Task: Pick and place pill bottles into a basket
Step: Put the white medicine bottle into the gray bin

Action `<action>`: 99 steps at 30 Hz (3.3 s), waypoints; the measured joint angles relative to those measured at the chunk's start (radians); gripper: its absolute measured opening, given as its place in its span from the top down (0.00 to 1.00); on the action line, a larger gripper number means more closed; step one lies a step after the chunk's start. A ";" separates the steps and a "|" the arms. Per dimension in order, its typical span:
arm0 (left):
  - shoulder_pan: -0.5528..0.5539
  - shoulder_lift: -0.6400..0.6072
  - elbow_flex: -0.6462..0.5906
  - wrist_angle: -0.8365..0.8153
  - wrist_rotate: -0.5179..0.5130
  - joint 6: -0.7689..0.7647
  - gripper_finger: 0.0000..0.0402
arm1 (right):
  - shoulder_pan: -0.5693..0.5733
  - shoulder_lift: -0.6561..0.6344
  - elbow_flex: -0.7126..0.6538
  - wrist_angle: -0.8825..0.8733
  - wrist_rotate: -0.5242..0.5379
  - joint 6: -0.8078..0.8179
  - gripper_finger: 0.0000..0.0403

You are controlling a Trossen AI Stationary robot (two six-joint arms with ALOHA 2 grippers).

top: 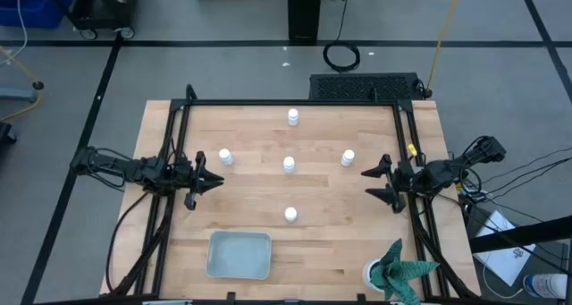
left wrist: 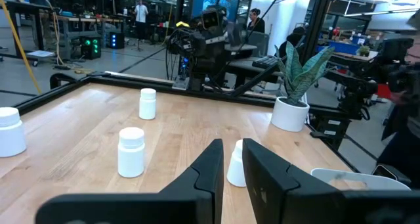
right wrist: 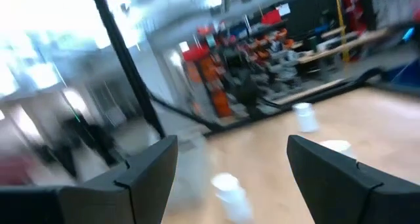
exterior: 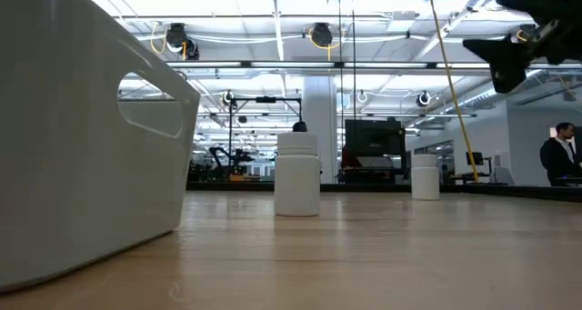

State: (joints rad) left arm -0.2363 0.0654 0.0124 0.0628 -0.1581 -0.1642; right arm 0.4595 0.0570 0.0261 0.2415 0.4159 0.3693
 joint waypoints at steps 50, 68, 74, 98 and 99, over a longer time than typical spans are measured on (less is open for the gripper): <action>0.000 0.000 0.000 -0.001 -0.113 0.075 0.84 | -0.174 0.638 0.559 0.190 0.294 0.146 0.37; 0.000 0.000 0.000 0.000 -0.113 0.075 0.84 | -0.374 1.437 1.334 -0.639 -0.569 -0.020 0.31; 0.000 0.000 0.000 0.000 -0.113 0.075 0.84 | -0.329 1.598 1.400 -0.736 -0.607 -0.102 0.32; 0.000 0.000 0.000 0.000 -0.113 0.075 0.84 | -0.236 1.851 1.401 -0.612 -0.388 0.013 0.28; 0.000 0.000 0.000 0.000 -0.113 0.075 0.84 | -0.236 1.850 1.400 -0.612 -0.389 0.013 0.28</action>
State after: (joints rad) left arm -0.2359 0.0653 0.0124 0.0628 -0.2707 -0.0895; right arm 0.2234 1.9068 1.4259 -0.3709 0.0273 0.3824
